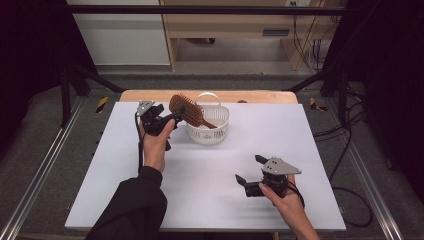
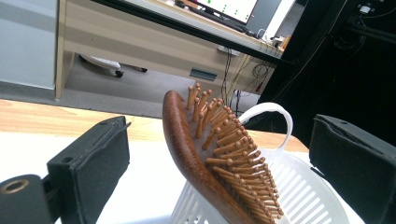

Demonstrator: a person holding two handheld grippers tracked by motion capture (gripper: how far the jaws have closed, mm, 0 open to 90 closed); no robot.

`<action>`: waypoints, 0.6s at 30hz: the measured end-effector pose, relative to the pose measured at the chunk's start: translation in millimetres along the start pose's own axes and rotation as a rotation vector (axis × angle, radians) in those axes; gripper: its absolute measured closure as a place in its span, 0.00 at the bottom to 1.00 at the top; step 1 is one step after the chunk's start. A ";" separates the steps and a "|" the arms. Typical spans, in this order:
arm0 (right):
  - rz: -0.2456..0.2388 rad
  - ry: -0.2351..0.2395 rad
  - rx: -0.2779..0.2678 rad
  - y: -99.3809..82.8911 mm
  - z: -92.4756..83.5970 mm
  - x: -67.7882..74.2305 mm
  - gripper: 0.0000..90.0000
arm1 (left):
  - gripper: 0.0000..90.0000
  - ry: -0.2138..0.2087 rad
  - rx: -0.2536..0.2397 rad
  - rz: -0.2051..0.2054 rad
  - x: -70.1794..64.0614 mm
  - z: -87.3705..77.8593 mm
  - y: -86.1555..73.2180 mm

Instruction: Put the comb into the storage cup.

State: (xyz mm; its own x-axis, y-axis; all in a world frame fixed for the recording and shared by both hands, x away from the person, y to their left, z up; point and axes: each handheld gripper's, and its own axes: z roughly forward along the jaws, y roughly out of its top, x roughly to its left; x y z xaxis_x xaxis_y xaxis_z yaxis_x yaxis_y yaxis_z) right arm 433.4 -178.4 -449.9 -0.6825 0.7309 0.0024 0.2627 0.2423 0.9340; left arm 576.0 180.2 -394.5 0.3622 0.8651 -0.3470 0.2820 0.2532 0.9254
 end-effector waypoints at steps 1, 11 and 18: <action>-0.001 0.002 0.000 0.3 0.4 0.3 0.05 | 0.06 0.000 -0.003 0.003 0.3 -2.0 0.1; -0.027 -0.004 0.009 1.9 1.5 6.0 0.05 | 0.06 0.024 0.004 0.043 3.8 -24.2 -3.7; -0.020 -0.012 0.007 2.6 1.5 4.7 0.05 | 0.05 0.027 0.009 0.105 3.4 -39.8 2.1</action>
State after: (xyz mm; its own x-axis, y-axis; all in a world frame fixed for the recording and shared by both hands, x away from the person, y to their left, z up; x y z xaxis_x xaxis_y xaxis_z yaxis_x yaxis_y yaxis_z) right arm 431.9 -173.4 -448.0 -0.6790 0.7339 -0.0203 0.2539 0.2607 0.9314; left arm 542.4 200.9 -387.7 0.3663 0.8980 -0.2438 0.2520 0.1565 0.9550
